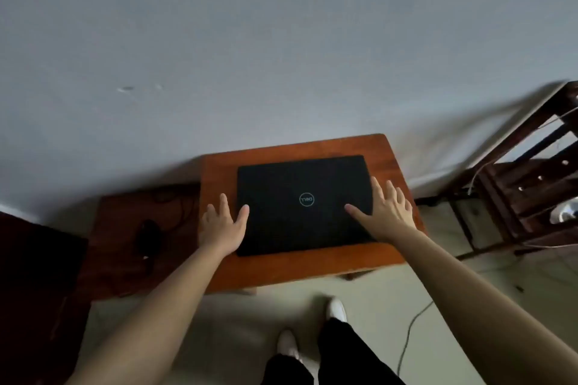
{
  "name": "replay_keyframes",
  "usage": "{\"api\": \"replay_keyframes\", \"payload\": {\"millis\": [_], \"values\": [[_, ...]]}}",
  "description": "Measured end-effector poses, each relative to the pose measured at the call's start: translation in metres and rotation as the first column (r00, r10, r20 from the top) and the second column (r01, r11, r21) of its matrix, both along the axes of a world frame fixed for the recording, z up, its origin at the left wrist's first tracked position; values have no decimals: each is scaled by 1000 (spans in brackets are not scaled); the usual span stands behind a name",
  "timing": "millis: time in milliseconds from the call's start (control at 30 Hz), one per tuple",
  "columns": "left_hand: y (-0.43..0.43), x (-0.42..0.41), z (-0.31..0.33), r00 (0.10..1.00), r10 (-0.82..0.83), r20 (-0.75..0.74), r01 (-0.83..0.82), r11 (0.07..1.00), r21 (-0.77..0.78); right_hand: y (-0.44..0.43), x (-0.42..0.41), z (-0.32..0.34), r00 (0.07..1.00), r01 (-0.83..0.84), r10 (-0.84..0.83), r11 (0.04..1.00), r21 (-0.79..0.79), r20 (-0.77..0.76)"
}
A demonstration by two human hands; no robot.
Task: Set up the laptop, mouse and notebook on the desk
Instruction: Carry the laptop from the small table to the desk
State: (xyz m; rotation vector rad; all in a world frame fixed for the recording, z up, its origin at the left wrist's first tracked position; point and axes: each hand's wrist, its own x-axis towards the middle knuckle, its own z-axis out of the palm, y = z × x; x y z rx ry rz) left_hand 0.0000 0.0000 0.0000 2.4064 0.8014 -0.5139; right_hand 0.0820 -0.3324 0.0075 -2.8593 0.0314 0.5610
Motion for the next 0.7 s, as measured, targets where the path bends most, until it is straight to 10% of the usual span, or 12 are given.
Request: {"api": "replay_keyframes", "payload": {"millis": [700], "values": [[-57, 86, -77, 863, 464, -199, -473, 881, 6, 14, 85, -93, 820, 543, -493, 831, 123, -292]]}}
